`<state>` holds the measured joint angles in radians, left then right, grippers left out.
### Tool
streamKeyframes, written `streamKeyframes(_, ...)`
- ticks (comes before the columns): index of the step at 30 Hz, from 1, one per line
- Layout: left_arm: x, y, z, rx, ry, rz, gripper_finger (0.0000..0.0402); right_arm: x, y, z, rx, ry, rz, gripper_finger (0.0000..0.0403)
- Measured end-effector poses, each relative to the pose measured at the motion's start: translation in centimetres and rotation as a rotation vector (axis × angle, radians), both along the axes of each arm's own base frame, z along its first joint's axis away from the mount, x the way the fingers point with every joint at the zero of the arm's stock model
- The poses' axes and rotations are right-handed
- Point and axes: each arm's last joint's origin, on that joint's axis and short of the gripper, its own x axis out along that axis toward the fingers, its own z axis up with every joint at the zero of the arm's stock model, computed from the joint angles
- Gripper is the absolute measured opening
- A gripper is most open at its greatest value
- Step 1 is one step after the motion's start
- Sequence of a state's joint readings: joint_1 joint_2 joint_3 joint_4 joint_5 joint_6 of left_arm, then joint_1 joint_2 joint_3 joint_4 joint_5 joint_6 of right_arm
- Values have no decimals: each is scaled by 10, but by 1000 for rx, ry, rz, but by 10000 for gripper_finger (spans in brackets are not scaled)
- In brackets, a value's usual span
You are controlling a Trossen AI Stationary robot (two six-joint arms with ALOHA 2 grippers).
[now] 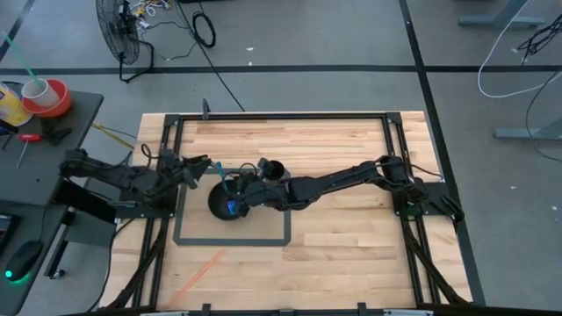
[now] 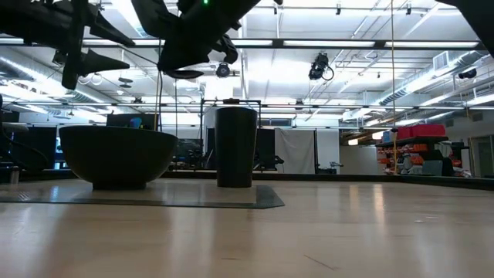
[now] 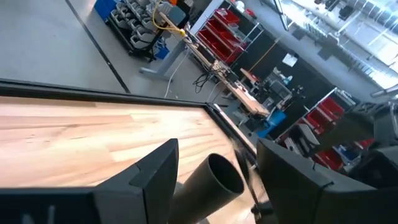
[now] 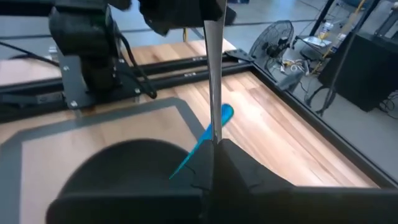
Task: Pick & Place Utensil
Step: Put the black spoon into the black bowl
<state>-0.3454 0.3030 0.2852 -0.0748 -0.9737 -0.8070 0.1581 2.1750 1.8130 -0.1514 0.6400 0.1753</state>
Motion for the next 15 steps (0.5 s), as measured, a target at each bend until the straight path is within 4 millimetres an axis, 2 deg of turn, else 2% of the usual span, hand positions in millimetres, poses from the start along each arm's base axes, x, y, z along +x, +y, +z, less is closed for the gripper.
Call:
streamKeyframes(9, 12, -4, 4, 14, -19, 20, 211, 1, -2, 2, -33, -16, -25, 18)
streamKeyframes(15, 18, -7, 5, 7, -36, -5, 151, 0, -4, 2, -62, -9, -75, 18)
